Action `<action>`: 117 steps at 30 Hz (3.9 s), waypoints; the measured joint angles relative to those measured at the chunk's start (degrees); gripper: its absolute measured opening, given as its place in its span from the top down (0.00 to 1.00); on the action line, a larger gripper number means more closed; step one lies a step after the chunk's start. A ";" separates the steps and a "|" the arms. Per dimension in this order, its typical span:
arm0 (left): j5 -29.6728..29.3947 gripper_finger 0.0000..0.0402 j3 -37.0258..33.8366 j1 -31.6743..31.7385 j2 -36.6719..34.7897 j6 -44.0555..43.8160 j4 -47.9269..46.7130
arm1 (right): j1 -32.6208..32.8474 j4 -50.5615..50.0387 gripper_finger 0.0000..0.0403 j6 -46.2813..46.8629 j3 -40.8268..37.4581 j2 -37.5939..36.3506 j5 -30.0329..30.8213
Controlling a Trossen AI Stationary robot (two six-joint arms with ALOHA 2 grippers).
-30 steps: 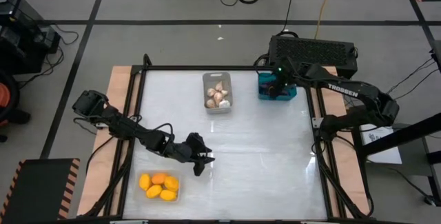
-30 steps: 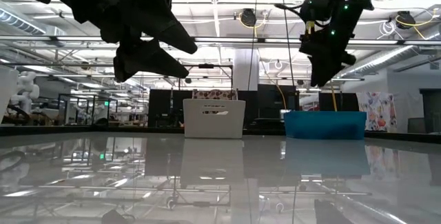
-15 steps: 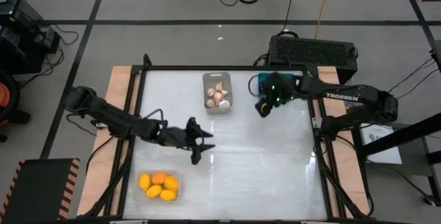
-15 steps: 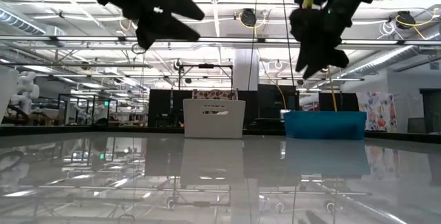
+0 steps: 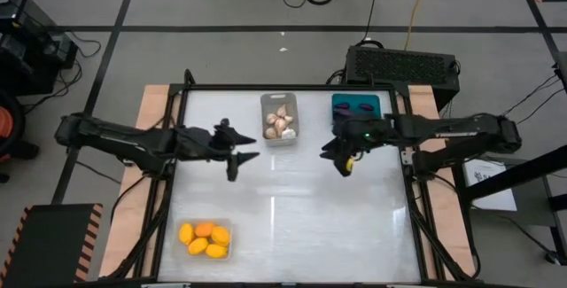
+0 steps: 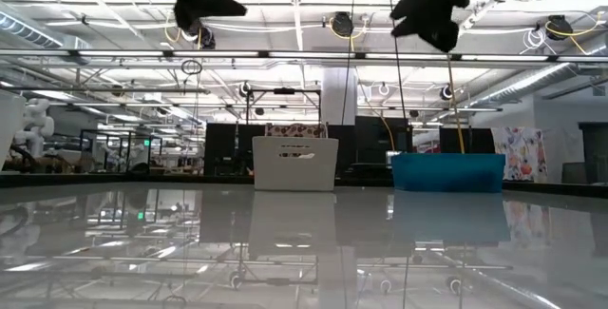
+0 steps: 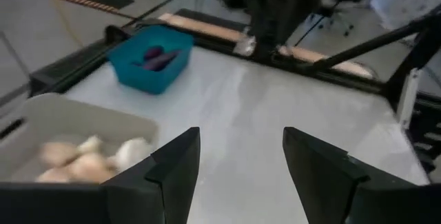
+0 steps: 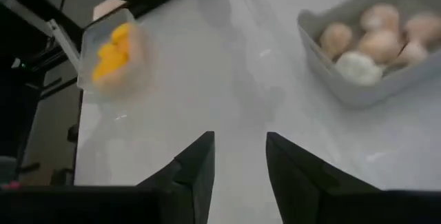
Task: Sort produce into baskets
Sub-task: Return to Home Position
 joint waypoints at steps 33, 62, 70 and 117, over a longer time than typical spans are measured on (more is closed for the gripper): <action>-0.61 0.47 -39.07 1.96 -17.07 -17.73 34.87 | -0.02 52.70 1.00 4.30 -46.77 -28.67 1.30; 21.67 0.47 -42.40 17.25 -21.90 -16.73 16.05 | -0.02 36.99 0.99 -10.46 -52.96 -32.65 -0.12; 21.49 0.47 -42.42 17.25 -21.90 -17.10 8.79 | -0.02 31.58 0.99 -10.03 -52.96 -32.62 -0.12; 21.46 0.47 -42.49 17.25 -21.90 -17.18 8.71 | 0.17 31.69 0.99 -10.13 -52.96 -32.62 -0.17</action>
